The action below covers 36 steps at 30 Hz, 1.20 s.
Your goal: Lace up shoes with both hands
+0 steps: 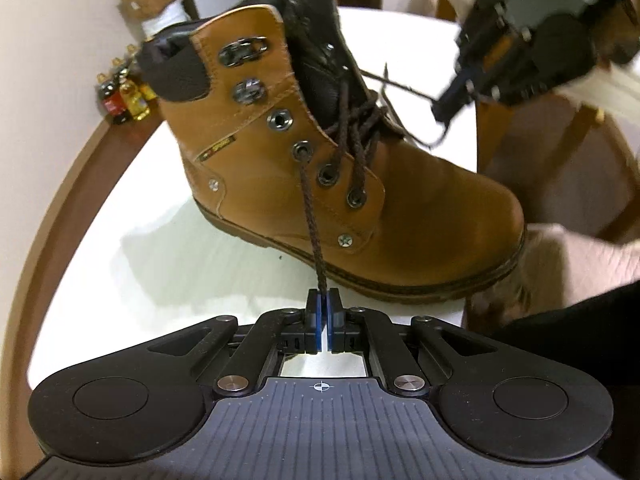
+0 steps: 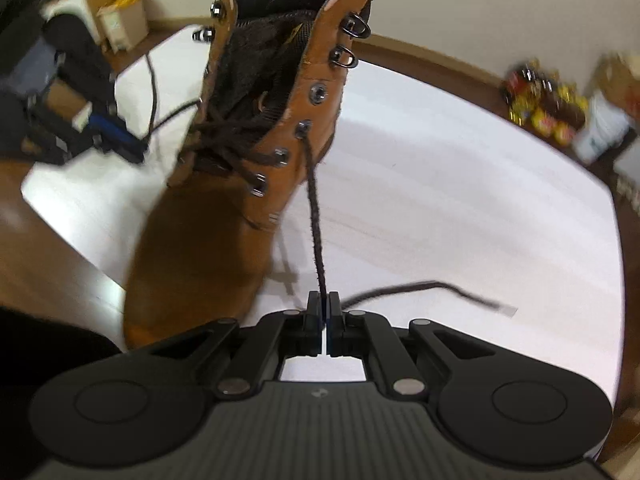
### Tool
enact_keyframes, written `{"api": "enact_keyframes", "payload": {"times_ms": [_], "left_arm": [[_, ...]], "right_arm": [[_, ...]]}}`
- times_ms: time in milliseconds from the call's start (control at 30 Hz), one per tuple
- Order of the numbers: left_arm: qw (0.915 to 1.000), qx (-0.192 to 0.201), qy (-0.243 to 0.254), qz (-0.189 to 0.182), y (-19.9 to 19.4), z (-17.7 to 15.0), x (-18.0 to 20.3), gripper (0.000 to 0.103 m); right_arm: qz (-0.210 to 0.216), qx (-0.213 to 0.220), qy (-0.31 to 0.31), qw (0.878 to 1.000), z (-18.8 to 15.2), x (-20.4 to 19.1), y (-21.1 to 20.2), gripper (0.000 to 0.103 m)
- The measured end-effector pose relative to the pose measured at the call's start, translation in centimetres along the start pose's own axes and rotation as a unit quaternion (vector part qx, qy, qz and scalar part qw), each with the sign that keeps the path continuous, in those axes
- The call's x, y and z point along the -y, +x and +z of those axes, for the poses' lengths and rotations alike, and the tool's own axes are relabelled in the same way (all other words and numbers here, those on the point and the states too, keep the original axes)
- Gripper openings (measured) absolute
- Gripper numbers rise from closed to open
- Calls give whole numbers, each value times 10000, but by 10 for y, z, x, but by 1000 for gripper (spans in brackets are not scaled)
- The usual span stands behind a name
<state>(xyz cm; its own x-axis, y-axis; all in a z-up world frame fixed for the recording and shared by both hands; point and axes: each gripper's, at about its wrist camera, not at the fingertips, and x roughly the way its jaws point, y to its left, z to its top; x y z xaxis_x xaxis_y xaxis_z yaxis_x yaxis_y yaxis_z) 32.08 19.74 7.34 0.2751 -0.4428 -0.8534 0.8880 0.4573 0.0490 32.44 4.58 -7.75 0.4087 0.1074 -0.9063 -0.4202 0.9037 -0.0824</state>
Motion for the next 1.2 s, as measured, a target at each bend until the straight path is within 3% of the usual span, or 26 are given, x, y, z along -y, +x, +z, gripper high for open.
{"api": "enact_keyframes", "payload": {"times_ms": [200,333,500,567,733,933,1033,1200], "left_arm": [[9958,297,-837,206,-16,-19,-6,3],[9849,493,-1527,652,-27,-39,-1,7],[9645,1000,-2044,1341,-33,-56,25,6],[9586,1319,-2202,1234,-31,-56,34,7],[9530,1902,-2038,1185,-4,-49,59,8],[9433,2295,-1804,1581,18,-49,84,6],[9367,2270,-1874,1897,19,-49,96,6],[9338,1936,-2034,2219,8,-37,114,7]], "right_arm": [[5,-32,391,9992,-5,-1,5,4],[165,-53,352,9992,-23,7,4,12],[357,617,437,9965,-44,42,5,14],[220,1017,434,9936,-51,66,9,15],[175,1301,233,9911,-46,125,31,16],[243,1752,-644,9821,-51,162,37,18],[86,1764,-1523,9724,-55,162,39,18],[-213,1277,-3319,9344,-78,139,33,18]]}}
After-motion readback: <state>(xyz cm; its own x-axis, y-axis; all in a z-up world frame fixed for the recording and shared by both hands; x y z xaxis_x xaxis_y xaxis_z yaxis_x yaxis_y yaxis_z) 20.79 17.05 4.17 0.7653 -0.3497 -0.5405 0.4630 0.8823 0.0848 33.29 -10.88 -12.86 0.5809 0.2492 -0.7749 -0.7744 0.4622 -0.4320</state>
